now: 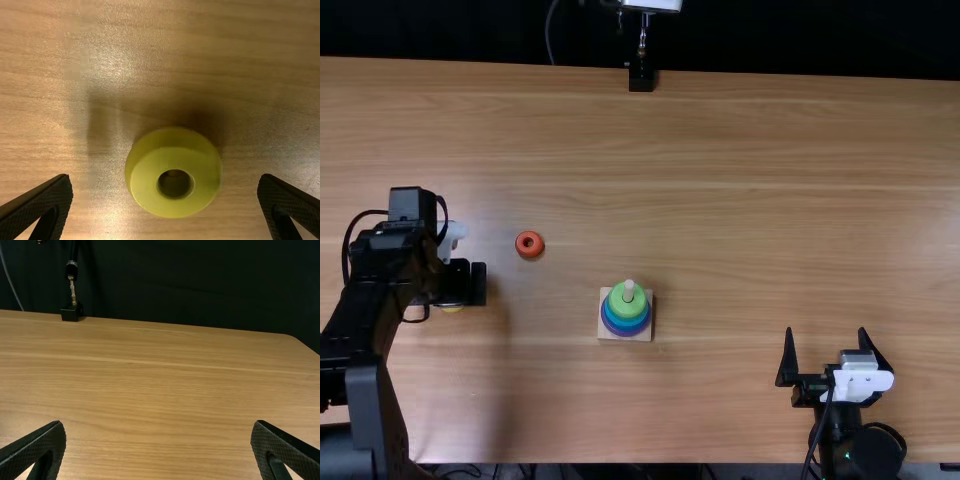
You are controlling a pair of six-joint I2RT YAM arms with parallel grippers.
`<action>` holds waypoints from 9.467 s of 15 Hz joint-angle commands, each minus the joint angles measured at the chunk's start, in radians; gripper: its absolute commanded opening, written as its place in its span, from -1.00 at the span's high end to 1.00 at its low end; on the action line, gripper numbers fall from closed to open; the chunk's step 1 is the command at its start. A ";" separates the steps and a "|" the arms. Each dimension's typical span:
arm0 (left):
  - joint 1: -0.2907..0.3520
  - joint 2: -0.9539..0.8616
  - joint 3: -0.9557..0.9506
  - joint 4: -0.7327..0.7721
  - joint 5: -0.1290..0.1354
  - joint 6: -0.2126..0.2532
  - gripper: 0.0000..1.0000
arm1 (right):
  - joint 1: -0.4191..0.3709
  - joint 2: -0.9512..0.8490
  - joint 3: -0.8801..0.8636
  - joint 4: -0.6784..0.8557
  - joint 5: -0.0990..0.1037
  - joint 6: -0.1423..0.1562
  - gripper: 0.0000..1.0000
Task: Build the Hanoi tower: stack the rings onto the peg from bottom to top in this color order: purple, dark blue, light blue, dark green, light green, yellow, orange.
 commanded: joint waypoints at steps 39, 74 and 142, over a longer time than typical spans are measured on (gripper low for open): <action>-0.410 -0.099 0.666 -0.626 0.109 -0.052 1.00 | -0.009 -0.013 -0.030 -0.008 0.002 -0.002 -1.00; -0.743 0.124 0.789 -0.641 0.109 -0.242 -1.00 | -0.009 -0.013 -0.030 -0.006 0.002 -0.002 -1.00; -0.313 0.292 0.346 0.005 -0.081 0.034 1.00 | -0.009 -0.013 -0.030 -0.006 0.002 -0.002 -1.00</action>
